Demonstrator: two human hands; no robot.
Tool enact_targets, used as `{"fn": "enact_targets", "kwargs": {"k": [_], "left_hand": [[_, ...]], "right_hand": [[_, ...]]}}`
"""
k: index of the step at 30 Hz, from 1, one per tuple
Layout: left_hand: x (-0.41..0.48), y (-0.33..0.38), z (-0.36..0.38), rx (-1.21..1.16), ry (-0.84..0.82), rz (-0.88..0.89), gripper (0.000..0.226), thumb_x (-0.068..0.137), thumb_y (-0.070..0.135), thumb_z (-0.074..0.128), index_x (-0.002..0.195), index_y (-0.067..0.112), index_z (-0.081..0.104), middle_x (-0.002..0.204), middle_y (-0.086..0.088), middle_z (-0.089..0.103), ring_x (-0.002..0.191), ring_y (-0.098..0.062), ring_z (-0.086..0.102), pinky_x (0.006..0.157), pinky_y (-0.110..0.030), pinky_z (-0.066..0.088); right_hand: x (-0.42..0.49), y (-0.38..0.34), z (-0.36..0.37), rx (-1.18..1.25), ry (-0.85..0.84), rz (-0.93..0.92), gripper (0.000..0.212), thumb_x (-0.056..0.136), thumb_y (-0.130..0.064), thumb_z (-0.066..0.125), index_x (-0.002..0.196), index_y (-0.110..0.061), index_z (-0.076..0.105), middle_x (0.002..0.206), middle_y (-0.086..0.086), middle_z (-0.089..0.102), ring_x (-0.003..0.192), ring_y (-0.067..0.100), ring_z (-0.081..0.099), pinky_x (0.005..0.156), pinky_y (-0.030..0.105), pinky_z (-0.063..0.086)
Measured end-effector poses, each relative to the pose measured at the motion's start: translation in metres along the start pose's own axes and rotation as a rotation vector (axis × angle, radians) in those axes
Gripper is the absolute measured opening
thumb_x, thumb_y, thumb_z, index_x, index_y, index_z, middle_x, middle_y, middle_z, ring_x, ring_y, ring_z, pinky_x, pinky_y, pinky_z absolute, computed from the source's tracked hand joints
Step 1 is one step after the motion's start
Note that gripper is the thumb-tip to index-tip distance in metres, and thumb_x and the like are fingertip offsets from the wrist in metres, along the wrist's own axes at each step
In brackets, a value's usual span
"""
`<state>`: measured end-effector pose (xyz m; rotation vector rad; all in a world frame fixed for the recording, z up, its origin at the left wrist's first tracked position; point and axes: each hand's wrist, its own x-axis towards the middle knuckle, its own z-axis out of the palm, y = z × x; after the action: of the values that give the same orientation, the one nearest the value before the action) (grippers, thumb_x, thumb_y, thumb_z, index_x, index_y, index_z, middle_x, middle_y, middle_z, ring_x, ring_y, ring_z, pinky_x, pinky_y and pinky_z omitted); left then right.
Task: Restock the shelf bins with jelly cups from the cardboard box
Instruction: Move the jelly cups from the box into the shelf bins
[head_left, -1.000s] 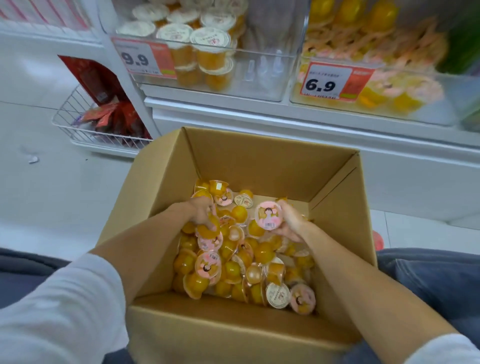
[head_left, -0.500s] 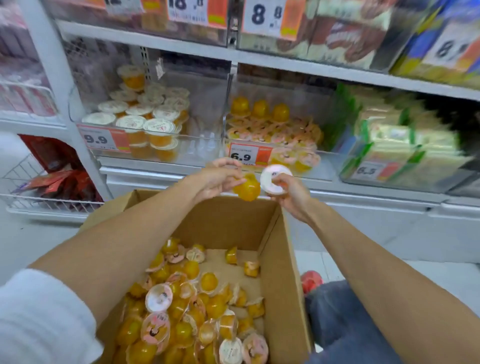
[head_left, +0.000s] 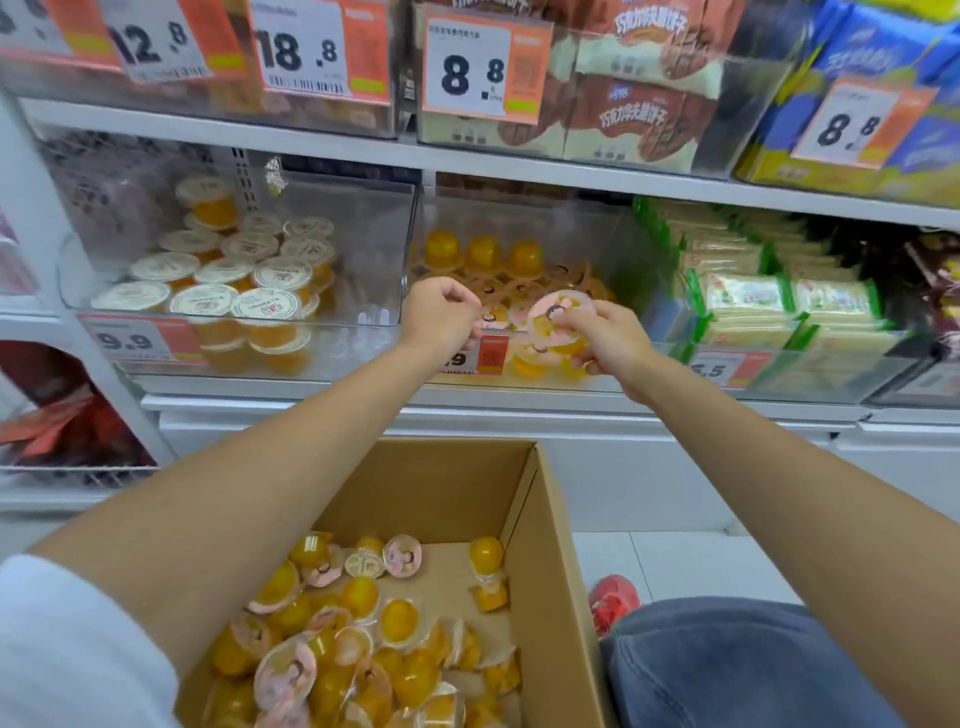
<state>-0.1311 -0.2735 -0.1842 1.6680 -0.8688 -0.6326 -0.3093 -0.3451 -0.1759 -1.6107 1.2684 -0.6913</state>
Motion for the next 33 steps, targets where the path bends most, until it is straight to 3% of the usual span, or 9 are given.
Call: {"fn": "enact_targets", "kwargs": {"k": [4,9,14,16,20,22,25,28,33], "left_hand": [[0.013,0.012,0.001,0.214,-0.057,0.169,0.018,0.091,0.010,0.057,0.079,0.021,0.065,0.080,0.005,0.063,0.082,-0.015,0.061,0.071,-0.027,0.051],[0.038,0.012,0.021,0.349,-0.125,0.204,0.020,0.090,0.009,0.058,0.081,0.025,0.066,0.087,0.007,0.064,0.091,-0.017,0.062,0.084,-0.036,0.054],[0.059,-0.003,0.045,0.462,-0.099,0.212,0.019,0.087,0.008,0.057,0.082,0.024,0.066,0.090,0.005,0.065,0.089,-0.018,0.062,0.073,-0.030,0.052],[0.065,-0.007,0.049,0.502,-0.039,0.229,0.018,0.086,0.010,0.057,0.080,0.025,0.066,0.088,0.006,0.065,0.085,-0.017,0.061,0.070,-0.030,0.050],[0.071,-0.010,0.051,0.489,-0.047,0.220,0.018,0.085,0.011,0.057,0.081,0.025,0.068,0.090,0.008,0.067,0.087,-0.015,0.061,0.066,-0.027,0.049],[0.072,-0.012,0.049,0.455,-0.053,0.208,0.019,0.084,0.012,0.057,0.081,0.026,0.068,0.091,0.009,0.067,0.089,-0.014,0.062,0.072,-0.030,0.052],[0.063,-0.011,0.044,0.337,-0.080,0.275,0.018,0.082,0.012,0.058,0.084,0.027,0.067,0.088,0.012,0.065,0.085,-0.008,0.061,0.077,-0.034,0.056],[0.036,-0.004,0.035,0.273,-0.037,0.392,0.012,0.080,0.014,0.059,0.081,0.023,0.066,0.077,0.010,0.064,0.075,-0.005,0.059,0.068,-0.030,0.052],[-0.016,-0.030,0.007,0.300,-0.032,0.302,0.012,0.080,0.017,0.057,0.071,0.016,0.064,0.065,0.006,0.060,0.066,-0.011,0.054,0.062,-0.030,0.046]], "right_hand": [[0.017,-0.009,-0.031,0.007,0.182,-0.065,0.016,0.085,-0.030,0.066,0.087,-0.015,0.061,0.090,0.009,0.065,0.063,0.023,0.059,0.045,0.024,0.043],[0.054,-0.002,-0.065,-0.614,0.426,-0.205,0.039,0.090,-0.031,0.058,0.122,-0.009,0.057,0.113,0.017,0.064,0.104,0.036,0.059,0.081,0.039,0.047],[0.100,0.014,-0.053,-1.029,0.366,-0.238,0.022,0.093,-0.025,0.051,0.097,-0.005,0.060,0.104,0.023,0.061,0.095,0.041,0.060,0.076,0.040,0.048],[0.121,0.022,-0.040,-1.135,0.303,-0.171,0.018,0.092,-0.014,0.054,0.103,-0.004,0.063,0.111,0.021,0.060,0.101,0.041,0.061,0.080,0.039,0.050],[0.144,0.034,-0.036,-1.071,0.011,0.074,0.022,0.091,-0.019,0.056,0.102,0.000,0.061,0.103,0.017,0.059,0.094,0.032,0.058,0.072,0.031,0.042],[0.144,0.035,-0.040,-1.045,-0.010,0.079,0.027,0.091,-0.023,0.055,0.108,-0.003,0.058,0.108,0.018,0.060,0.099,0.034,0.058,0.077,0.031,0.044],[0.119,0.027,-0.042,-0.991,0.189,-0.094,0.031,0.088,-0.018,0.056,0.118,-0.007,0.057,0.118,0.016,0.058,0.107,0.038,0.057,0.088,0.039,0.047],[0.072,0.015,-0.025,-0.846,0.359,-0.353,0.025,0.088,-0.008,0.048,0.108,-0.009,0.064,0.114,0.010,0.057,0.097,0.033,0.060,0.082,0.037,0.046],[-0.003,0.025,0.045,-0.686,0.234,-0.575,0.015,0.083,-0.010,0.048,0.072,-0.019,0.054,0.078,-0.001,0.055,0.071,0.020,0.050,0.061,0.031,0.038]]}}
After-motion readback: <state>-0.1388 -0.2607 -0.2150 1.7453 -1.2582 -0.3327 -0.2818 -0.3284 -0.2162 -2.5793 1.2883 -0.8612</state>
